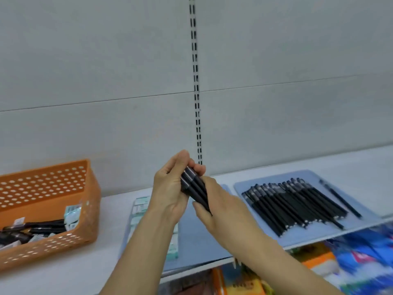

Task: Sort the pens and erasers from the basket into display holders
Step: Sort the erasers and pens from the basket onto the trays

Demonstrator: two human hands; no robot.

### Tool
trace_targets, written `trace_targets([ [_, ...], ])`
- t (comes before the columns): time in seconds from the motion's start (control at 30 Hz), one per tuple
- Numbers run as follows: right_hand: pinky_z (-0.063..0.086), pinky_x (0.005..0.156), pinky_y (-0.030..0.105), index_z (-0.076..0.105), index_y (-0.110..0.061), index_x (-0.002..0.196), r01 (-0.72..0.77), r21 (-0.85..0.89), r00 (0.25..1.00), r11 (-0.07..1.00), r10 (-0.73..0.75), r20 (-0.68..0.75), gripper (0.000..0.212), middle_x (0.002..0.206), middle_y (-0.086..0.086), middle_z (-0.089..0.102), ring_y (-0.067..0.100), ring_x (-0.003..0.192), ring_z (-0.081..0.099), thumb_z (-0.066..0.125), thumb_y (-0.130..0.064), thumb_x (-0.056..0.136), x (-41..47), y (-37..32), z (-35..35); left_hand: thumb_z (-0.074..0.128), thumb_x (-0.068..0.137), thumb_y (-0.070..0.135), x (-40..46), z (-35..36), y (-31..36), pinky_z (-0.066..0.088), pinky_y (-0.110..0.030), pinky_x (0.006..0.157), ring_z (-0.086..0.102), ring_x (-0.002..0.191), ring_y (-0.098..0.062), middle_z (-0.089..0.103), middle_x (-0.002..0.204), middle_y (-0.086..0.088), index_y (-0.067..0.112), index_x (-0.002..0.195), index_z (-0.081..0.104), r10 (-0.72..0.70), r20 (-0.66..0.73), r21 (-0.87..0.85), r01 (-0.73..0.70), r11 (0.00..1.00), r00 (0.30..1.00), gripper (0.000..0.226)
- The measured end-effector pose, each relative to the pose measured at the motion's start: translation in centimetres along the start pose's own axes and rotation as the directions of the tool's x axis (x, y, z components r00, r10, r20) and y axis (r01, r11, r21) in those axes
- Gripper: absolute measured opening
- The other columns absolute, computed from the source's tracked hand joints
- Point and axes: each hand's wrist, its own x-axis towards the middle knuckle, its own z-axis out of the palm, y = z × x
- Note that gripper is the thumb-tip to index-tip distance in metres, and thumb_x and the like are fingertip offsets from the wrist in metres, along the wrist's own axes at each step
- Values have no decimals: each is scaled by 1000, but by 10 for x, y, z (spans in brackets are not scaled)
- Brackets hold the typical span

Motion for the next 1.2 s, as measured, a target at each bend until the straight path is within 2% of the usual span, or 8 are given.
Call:
trace_targets([
  [0.13,37,60,34,39,-19,126,-56,1,998,998,56,25,34,88,-6,52,22,76,57,43,-38,99,-22,69,-22,73,73,26,1,47,-55,59,-31,70,65,73,-24,64,76,-11,5,86,61,-131,14,18,130,991,991,27],
  [0.23,45,60,37,44,-18,119,-213,88,976,973,216,-34,28,78,-7,56,20,69,58,47,-36,98,-36,128,-41,66,81,45,-1,74,-93,52,-28,84,65,102,-14,65,115,-3,16,118,58,-211,118,358,157,920,970,48],
  [0.33,43,55,37,46,-12,108,-452,1,879,892,446,-166,24,74,-1,55,20,63,53,49,-33,98,-40,200,-66,48,87,63,-7,79,-128,33,-26,103,38,131,-5,40,142,13,33,144,34,-212,271,847,-128,515,939,66],
  [0.43,37,57,33,37,-11,99,-636,-244,771,732,619,-154,23,86,8,58,25,69,47,45,-33,100,-40,254,-87,31,84,76,-9,68,-159,5,-39,122,0,148,-9,7,161,12,35,153,13,-306,407,912,-401,87,860,83],
  [0.57,39,61,32,35,-13,97,-601,-456,759,657,648,-67,33,98,8,61,26,80,55,43,-45,100,-38,291,-88,27,90,74,-11,64,-174,-9,-36,121,-17,147,-7,-11,162,12,32,155,4,-351,402,882,-461,-102,846,81],
  [0.67,39,59,32,39,-13,97,-588,-447,770,674,636,-53,43,85,2,50,26,79,55,41,-56,96,-36,298,-86,26,90,74,-11,66,-174,-7,-36,120,-14,147,-8,-12,161,13,32,155,4,-356,392,878,-461,-131,848,80],
  [1.0,42,85,35,51,-11,121,-522,-551,820,651,562,-112,52,122,10,53,28,114,44,30,-53,100,-49,300,-73,26,91,71,-11,66,-169,-5,-33,120,-9,148,-7,-7,162,13,31,155,7,-347,395,890,-448,-84,851,78],
  [1.2,42,92,39,51,-13,129,-583,-359,803,729,584,-118,47,127,11,53,28,118,43,34,-46,101,-51,288,-70,30,93,66,-12,51,-150,-1,-31,119,-4,148,-7,0,162,14,34,154,10,-292,409,903,-430,-9,865,72],
])
